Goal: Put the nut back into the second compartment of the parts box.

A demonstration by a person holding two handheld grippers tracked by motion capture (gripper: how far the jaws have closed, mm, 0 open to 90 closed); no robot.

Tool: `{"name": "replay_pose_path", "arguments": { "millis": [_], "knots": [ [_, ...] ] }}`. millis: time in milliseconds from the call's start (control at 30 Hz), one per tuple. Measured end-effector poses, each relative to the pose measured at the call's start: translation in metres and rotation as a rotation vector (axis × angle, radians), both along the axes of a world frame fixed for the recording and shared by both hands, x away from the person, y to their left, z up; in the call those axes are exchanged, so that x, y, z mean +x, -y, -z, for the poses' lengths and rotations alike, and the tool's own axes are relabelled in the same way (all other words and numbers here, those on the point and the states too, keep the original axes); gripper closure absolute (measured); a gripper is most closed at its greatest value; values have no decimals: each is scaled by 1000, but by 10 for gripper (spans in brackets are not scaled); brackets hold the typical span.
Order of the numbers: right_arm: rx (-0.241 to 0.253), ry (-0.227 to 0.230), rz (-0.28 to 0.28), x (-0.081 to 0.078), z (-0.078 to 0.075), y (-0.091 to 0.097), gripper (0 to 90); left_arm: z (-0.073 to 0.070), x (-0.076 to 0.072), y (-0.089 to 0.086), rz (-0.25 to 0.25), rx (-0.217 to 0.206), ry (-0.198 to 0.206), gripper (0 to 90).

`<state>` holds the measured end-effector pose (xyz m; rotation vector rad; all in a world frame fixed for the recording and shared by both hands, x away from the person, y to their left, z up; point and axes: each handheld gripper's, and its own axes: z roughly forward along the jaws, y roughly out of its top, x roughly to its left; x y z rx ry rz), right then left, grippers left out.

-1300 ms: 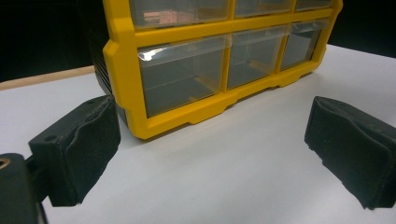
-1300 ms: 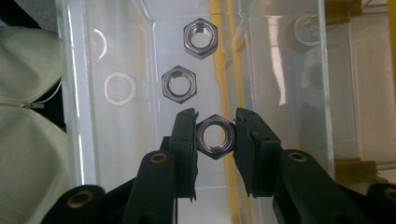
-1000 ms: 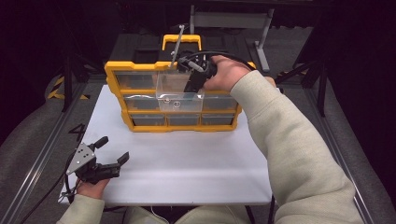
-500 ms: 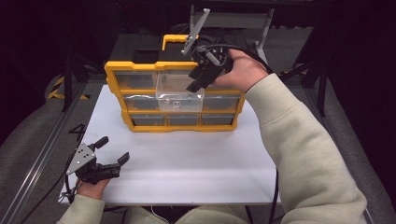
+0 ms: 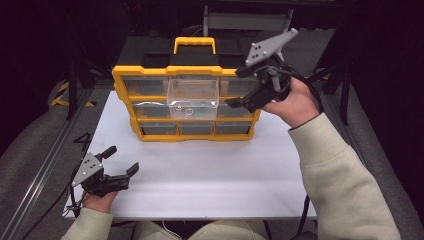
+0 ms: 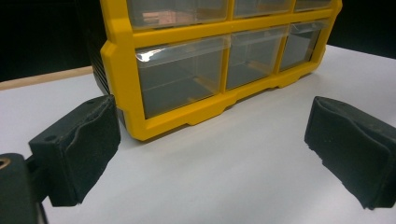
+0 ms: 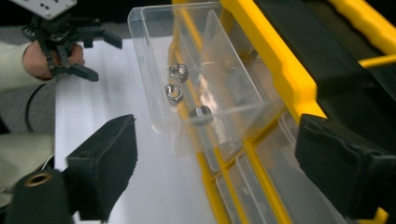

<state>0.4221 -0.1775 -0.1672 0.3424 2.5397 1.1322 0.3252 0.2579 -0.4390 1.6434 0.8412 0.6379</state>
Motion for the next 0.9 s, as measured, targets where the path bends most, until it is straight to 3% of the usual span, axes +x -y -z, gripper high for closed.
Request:
{"name": "replay_pose_path", "arguments": {
  "millis": [133,233,333,567,600,633,667,733,767,867,900],
  "knots": [
    [46,5,29,-8,17,17,66,0,1,1,1,-2,-2,43],
    [128,15,62,-19,42,40,50,0,0,1,3,3,0,43],
    [162,35,85,-25,57,51,25,0,0,1,2,4,2,43],
    [289,78,184,-43,120,87,0,-1,-1,1,4,2,8,43],
    [289,78,184,-43,120,87,0,-1,-1,1,4,2,8,43],
    [326,116,215,-48,140,96,0,-1,-1,1,4,2,8,43],
    [341,122,223,-50,149,99,0,-1,-1,1,5,1,8,43],
    [364,113,237,-52,168,106,0,-2,-2,1,4,-2,9,43],
    [364,113,237,-52,168,106,0,-2,-2,1,4,-2,9,43],
    [404,78,250,-57,206,118,0,-2,-4,-1,-1,-1,14,43],
    [404,78,250,-57,206,118,0,-2,-4,-1,-1,-1,14,43]
  ]
}}
